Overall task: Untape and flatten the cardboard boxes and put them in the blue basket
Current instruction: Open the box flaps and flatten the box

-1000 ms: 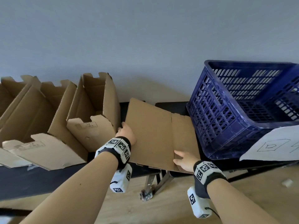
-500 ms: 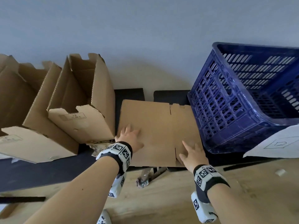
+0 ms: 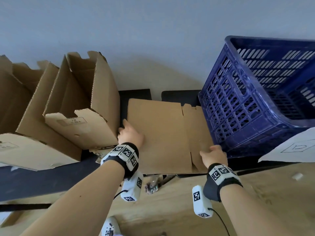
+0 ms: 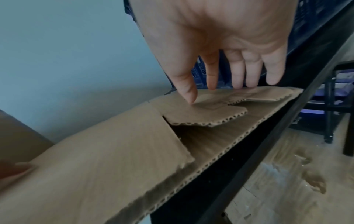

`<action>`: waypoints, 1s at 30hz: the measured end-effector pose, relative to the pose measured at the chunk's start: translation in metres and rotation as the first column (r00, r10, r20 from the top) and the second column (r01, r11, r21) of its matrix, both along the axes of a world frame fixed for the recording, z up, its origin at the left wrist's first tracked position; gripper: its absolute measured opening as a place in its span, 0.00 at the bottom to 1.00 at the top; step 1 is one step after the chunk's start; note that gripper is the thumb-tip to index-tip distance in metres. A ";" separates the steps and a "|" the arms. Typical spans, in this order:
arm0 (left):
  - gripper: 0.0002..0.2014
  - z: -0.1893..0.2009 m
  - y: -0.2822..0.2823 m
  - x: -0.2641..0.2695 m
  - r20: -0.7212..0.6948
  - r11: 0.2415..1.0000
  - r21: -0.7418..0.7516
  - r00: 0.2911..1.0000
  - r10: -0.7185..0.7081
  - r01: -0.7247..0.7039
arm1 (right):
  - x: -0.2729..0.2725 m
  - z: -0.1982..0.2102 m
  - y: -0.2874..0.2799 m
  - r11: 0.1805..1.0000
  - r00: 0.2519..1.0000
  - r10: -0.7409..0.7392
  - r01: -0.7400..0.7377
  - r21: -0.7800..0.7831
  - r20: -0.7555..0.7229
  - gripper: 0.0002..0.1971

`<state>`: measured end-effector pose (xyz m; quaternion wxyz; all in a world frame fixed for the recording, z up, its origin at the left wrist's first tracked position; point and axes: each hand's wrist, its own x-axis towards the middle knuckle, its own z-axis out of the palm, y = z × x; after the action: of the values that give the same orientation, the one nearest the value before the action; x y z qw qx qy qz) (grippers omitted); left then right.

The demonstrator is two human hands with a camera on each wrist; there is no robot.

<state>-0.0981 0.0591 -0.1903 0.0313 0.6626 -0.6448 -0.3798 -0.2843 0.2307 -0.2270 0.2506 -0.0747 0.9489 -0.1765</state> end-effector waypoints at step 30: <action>0.19 0.215 0.036 0.090 -0.636 0.751 -0.472 0.768 0.073 -0.462 | 0.018 0.189 -0.021 0.719 0.985 0.143 -0.172 -0.674 -0.099 0.33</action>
<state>-0.0080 0.0948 0.0244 0.4928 0.5577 -0.5818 -0.3280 -0.2665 0.2100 -0.0377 0.2009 -0.2449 0.8136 -0.4876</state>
